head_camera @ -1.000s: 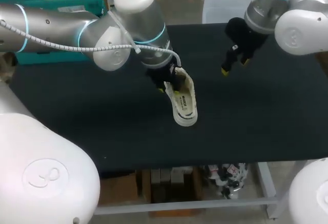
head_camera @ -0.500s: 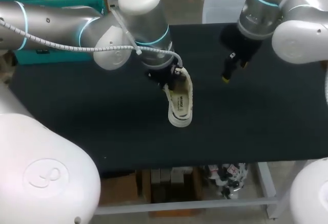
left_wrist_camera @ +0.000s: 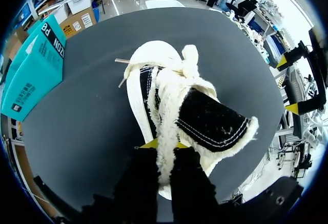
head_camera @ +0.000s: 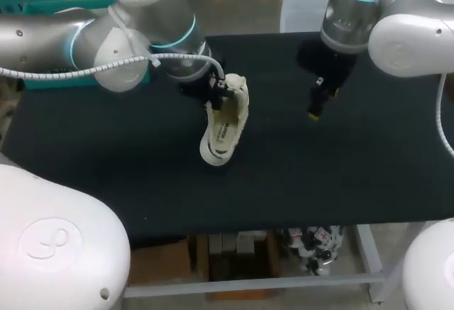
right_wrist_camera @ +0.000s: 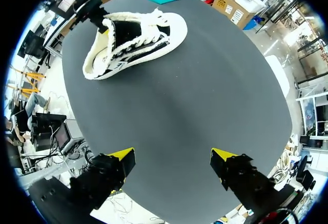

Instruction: Open the shoe tongue, take the insole out of the shoe, put the insole back into the shoe, and pack the shoe into the shoebox

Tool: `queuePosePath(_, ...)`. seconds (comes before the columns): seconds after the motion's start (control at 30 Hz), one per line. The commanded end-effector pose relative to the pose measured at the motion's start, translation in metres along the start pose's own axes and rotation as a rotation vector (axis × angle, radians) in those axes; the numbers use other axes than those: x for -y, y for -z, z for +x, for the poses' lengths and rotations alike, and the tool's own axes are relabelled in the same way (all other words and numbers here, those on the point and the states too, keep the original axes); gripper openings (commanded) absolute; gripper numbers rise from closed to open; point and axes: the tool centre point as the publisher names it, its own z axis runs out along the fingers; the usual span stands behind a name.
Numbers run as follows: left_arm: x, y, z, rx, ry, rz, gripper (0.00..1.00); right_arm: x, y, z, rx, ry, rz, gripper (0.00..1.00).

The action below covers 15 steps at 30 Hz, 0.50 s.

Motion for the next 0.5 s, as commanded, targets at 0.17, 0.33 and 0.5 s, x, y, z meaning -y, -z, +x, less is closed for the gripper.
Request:
queuePosePath(0.17,0.003,0.036,-0.024,-0.069,-0.036,0.026,0.0,0.004,0.002,0.011,-0.047,0.059,0.02,1.0)
queuePosePath(0.33,0.014,0.056,-0.04,-0.133,-0.123,0.025,0.0,0.004,0.002,0.011,-0.047,0.059,0.02,1.0)
queuePosePath(0.5,0.03,0.081,-0.059,-0.183,-0.268,0.005,0.0,0.004,0.002,0.011,-0.047,0.059,0.02,1.0)
